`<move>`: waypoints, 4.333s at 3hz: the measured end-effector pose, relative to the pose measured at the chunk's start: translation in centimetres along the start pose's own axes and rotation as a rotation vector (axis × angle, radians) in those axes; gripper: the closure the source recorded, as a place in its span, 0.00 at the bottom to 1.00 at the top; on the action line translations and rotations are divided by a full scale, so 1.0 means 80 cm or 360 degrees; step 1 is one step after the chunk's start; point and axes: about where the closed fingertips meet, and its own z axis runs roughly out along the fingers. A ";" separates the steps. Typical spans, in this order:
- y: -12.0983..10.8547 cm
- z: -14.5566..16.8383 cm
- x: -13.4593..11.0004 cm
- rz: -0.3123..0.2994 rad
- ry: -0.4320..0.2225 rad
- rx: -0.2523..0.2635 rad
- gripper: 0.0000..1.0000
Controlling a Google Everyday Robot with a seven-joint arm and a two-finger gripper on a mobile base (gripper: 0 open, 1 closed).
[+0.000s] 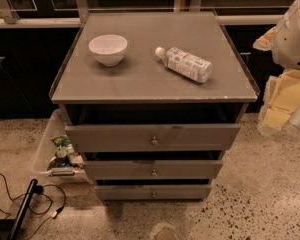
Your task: Open bottom drawer
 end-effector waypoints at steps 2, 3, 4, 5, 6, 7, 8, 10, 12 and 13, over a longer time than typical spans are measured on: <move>0.008 0.015 0.001 0.0006 -0.0020 -0.0031 0.00; 0.038 0.066 0.007 -0.0024 -0.0072 -0.0119 0.00; 0.084 0.145 0.024 -0.0079 -0.0128 -0.0226 0.00; 0.135 0.243 0.051 -0.0071 -0.0155 -0.0370 0.00; 0.135 0.242 0.051 -0.0071 -0.0155 -0.0370 0.00; 0.145 0.269 0.053 -0.0054 -0.0158 -0.0432 0.00; 0.184 0.383 0.061 -0.0026 -0.0214 -0.0640 0.00; 0.220 0.559 0.080 -0.0017 -0.0389 -0.0776 0.00; 0.224 0.592 0.080 -0.0018 -0.0427 -0.0799 0.00; 0.207 0.660 0.088 -0.0001 -0.0458 -0.0756 0.00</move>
Offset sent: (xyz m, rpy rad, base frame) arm -0.0068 0.0037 -0.0359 0.0401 0.0603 0.0084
